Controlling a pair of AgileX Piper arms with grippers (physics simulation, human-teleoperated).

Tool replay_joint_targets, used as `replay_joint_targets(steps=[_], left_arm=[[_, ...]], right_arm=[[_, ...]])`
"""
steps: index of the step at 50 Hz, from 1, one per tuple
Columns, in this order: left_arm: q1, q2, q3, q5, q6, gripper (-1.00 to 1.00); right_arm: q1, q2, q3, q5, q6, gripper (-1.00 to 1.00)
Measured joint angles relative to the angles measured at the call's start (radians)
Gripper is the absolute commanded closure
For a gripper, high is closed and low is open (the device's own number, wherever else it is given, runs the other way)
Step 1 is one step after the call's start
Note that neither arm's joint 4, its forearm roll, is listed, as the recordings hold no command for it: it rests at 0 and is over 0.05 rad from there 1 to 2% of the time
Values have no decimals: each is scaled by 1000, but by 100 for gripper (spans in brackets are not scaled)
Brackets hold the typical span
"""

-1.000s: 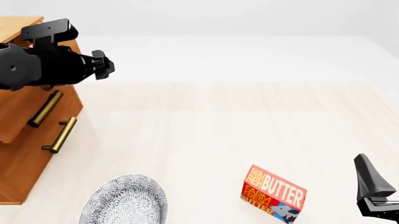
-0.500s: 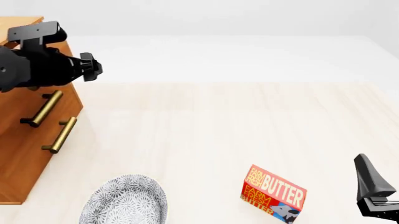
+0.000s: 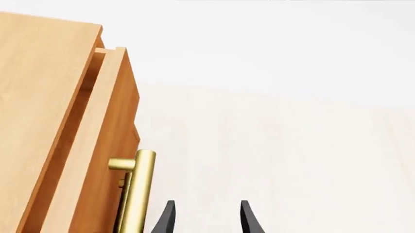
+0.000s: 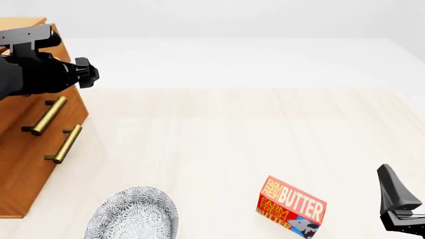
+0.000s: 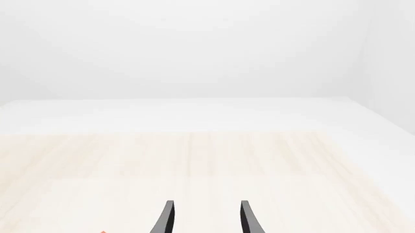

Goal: Put the chocolate pudding in the top drawer of the cabinet and close it.

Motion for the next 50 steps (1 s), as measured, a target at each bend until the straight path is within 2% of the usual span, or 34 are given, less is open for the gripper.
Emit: replay_joint_targets(steps=[28, 50], left_arm=[[102, -24, 42, -9, 26, -100], [169, -24, 41, -5, 169, -100]], right_arm=[[0, 0, 0, 0, 0, -100], [0, 0, 0, 0, 0, -100]])
